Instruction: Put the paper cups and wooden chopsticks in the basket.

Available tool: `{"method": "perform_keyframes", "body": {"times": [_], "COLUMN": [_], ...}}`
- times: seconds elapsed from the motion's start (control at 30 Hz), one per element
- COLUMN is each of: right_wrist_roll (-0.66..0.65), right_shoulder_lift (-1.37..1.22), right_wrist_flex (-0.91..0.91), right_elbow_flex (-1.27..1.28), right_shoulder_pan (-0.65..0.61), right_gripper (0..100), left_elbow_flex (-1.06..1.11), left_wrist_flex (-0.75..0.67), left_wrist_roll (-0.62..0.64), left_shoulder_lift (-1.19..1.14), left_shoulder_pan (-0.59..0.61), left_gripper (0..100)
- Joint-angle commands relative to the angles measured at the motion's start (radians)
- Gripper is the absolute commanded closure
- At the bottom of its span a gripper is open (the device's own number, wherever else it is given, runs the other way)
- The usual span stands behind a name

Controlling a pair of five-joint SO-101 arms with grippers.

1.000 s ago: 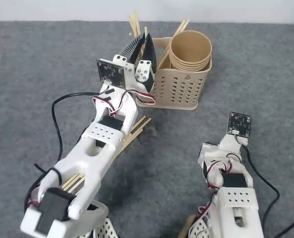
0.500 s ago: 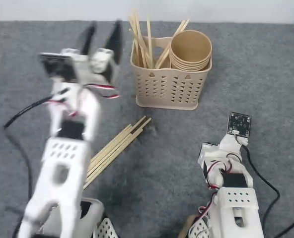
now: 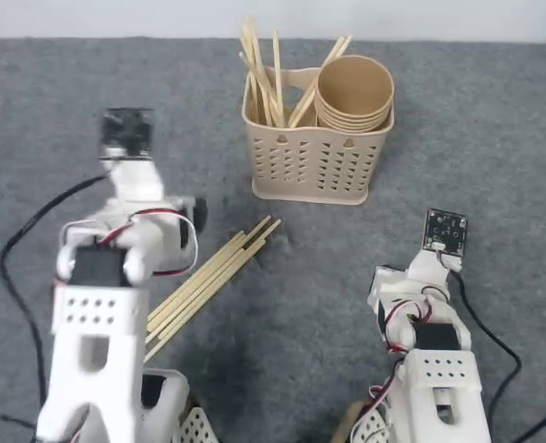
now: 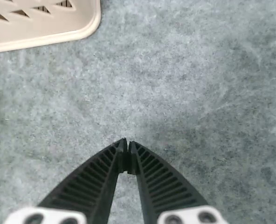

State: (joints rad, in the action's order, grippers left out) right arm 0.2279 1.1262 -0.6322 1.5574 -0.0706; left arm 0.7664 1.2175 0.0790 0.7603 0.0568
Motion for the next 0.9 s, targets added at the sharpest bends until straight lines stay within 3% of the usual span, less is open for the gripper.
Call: {"method": "perform_keyframes", "body": {"times": [0.0,0.2,0.47,0.87], "right_wrist_roll": [-0.021,-0.021,-0.021,-0.021], "right_shoulder_lift": [0.025,0.025,0.025,0.025], "right_wrist_flex": [0.019,0.019,0.019,0.024], "right_elbow_flex": [-0.009,-0.009,-0.009,-0.009], "right_shoulder_pan": [0.008,0.008,0.008,0.008], "right_gripper": [99.0,99.0,99.0,99.0], "left_elbow_flex": [0.033,0.119,0.12,0.031], "left_wrist_flex": [-0.006,-0.224,-0.491,-0.422], "left_wrist_roll": [-0.123,-0.209,-0.216,-0.299], "left_shoulder_lift": [-0.103,-0.318,-0.637,-0.738], "left_shoulder_pan": [0.003,-0.005,-0.023,-0.025], "left_gripper": [80,80,80,80]}}
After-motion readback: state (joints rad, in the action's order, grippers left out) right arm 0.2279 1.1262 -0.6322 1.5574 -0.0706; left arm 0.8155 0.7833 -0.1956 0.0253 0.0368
